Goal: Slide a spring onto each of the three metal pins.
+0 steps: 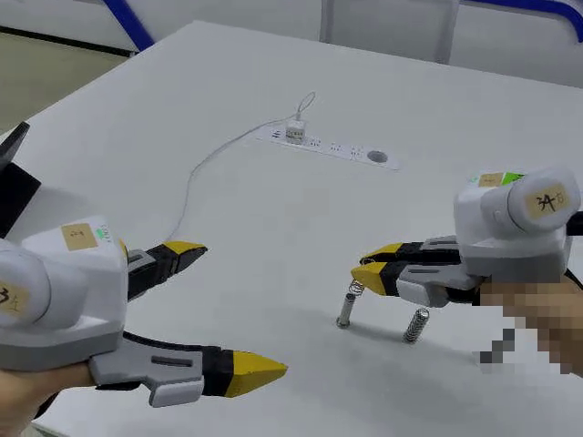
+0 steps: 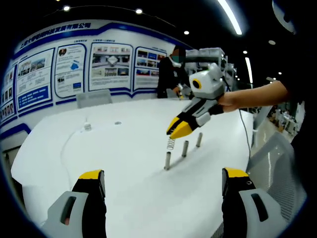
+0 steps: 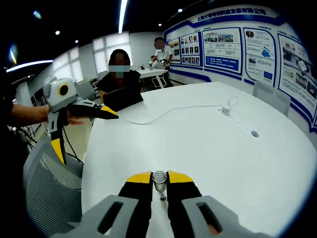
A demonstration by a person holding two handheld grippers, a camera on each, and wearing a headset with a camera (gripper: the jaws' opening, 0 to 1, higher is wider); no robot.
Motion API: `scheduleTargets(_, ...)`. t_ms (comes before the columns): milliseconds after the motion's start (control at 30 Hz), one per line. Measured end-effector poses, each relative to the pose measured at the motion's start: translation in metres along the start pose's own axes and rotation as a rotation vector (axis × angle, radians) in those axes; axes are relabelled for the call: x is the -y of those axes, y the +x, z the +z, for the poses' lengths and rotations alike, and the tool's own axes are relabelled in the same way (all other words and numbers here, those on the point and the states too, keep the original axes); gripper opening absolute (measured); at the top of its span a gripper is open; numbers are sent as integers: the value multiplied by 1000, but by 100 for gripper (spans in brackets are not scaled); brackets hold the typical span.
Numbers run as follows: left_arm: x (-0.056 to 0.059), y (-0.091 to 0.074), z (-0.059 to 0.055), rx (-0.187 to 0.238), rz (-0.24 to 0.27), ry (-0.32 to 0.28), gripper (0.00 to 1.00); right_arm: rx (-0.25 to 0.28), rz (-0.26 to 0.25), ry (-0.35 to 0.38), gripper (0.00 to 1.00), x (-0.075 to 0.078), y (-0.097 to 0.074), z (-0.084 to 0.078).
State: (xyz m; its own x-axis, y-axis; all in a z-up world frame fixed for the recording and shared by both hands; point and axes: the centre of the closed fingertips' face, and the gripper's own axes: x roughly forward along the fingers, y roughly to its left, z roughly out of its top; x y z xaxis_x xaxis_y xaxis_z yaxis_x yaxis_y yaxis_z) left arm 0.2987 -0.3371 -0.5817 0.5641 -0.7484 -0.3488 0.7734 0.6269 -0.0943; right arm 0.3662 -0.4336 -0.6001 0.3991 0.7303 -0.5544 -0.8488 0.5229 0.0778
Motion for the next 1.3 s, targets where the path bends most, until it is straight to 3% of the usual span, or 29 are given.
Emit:
scheduleTargets(133, 0, 0, -5, -11, 0, -6, 100, -15, 5, -2, 11, 2, 6, -3)
scheduleTargets(300, 2, 0, -1, 19, -8, -38, 100, -45, 1, 9, 11, 3, 10, -10)
scheduleTargets(733, 8, 6, -3, 9, -25, -44, 100, -117, -9, -53, 11, 3, 25, -28)
scheduleTargets(900, 11, 7, -7, 3, -28, -54, 100, -137, -5, -41, 11, 4, 32, -37)
scheduleTargets(1300, 7, 5, -13, -3, -13, -69, 100, -185, -9, -59, 11, 5, 42, -51)
